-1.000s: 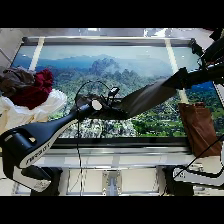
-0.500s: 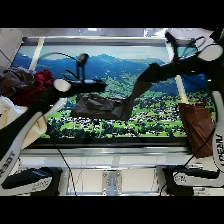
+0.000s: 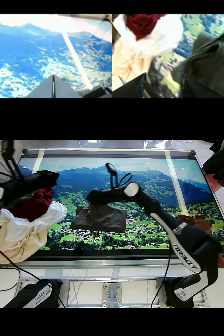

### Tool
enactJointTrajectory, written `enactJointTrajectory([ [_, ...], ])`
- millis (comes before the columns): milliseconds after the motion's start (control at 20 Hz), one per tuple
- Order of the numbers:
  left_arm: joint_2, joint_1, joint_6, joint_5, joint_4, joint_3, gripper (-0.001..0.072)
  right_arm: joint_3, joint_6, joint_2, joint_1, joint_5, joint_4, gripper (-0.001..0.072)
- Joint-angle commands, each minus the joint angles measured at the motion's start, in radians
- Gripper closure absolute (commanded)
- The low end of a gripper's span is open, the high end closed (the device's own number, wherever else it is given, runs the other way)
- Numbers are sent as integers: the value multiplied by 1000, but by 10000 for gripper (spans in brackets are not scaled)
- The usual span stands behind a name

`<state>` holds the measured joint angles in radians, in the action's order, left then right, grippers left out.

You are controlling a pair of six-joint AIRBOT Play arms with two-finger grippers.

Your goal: Fold the shirts.

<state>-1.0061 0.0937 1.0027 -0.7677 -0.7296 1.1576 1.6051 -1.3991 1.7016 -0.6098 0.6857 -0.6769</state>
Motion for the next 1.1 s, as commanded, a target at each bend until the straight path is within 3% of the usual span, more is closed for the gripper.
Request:
enactJointTrajectory([
  [0, 41, 88, 0, -57, -4, 1, 692, 25, -4, 46, -85, -208, 66, 209],
  [150, 41, 98, -1, -68, -4, -5, 692, 79, -3, 38, -29, -68, -61, 210],
  [400, 40, 99, -1, -72, -4, -10, 692, 134, -49, 36, 224, 580, -377, 224],
  [500, 40, 99, -1, -72, -4, -10, 692, 102, -51, 36, 322, 728, -492, 223],
  [600, 40, 99, -1, -73, -4, -10, 692, 20, -56, 36, 399, 730, -486, 223],
  [700, 40, 99, -1, -75, -5, -10, 692, -77, -71, 37, 439, 645, -418, 217],
  [800, 40, 99, -1, -75, -5, -10, 692, -176, -84, 45, 454, 536, -297, 148],
  [1050, 40, 99, -1, -76, -4, -10, 692, -247, -48, 148, 453, 457, 12, 148],
])
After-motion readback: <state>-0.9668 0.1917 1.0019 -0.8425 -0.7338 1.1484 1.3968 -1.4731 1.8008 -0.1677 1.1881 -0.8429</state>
